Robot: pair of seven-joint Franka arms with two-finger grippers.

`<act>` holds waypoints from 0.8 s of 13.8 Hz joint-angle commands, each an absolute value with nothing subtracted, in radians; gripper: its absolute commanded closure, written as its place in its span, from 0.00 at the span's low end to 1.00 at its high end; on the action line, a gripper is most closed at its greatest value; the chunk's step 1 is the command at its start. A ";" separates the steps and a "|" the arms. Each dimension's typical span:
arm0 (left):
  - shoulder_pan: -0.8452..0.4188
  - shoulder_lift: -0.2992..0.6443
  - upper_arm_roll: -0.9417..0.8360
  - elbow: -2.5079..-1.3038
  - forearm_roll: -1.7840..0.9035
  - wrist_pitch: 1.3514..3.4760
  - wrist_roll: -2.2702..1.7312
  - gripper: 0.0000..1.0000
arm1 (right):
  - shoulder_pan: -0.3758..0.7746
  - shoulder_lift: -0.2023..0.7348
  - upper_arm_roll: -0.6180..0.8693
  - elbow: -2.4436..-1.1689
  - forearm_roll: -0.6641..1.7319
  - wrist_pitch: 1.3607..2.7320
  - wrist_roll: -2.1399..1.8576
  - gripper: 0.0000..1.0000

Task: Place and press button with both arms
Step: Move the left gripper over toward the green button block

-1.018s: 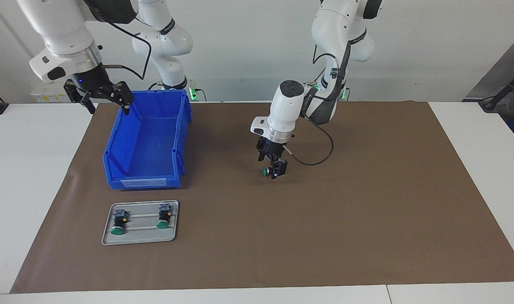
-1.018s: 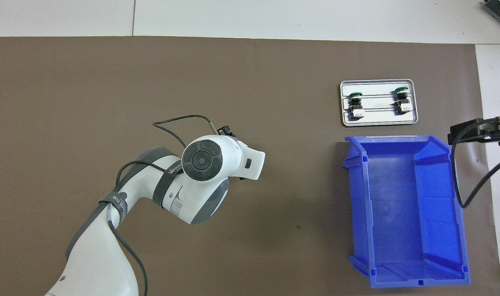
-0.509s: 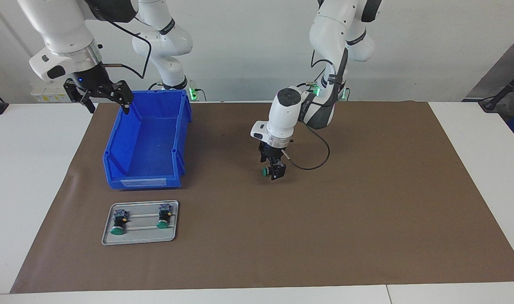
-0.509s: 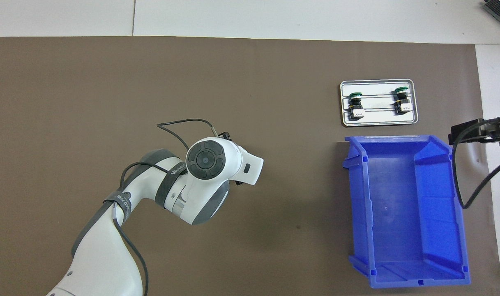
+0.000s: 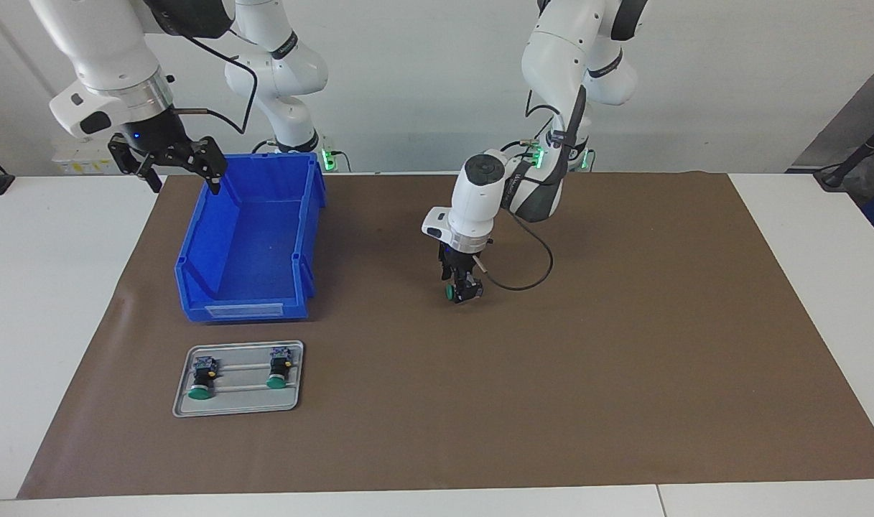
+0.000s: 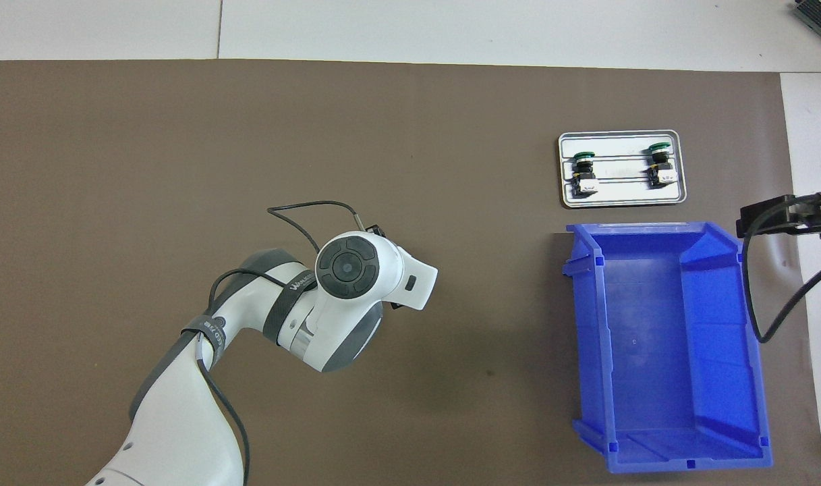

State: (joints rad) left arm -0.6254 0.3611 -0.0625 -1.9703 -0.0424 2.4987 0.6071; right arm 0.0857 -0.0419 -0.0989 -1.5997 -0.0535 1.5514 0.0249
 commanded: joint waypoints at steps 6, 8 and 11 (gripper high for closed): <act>-0.606 0.345 -0.046 -1.924 -0.102 2.500 0.621 1.00 | 0.080 -0.057 -0.095 -1.614 -0.035 1.559 0.006 0.00; -0.585 0.299 -0.046 -1.939 -0.231 2.497 0.626 1.00 | 0.080 -0.057 -0.095 -1.614 -0.035 1.559 0.006 0.00; -0.532 0.230 -0.048 -2.003 -0.395 2.503 0.742 1.00 | 0.078 -0.057 -0.095 -1.614 -0.035 1.559 0.006 0.00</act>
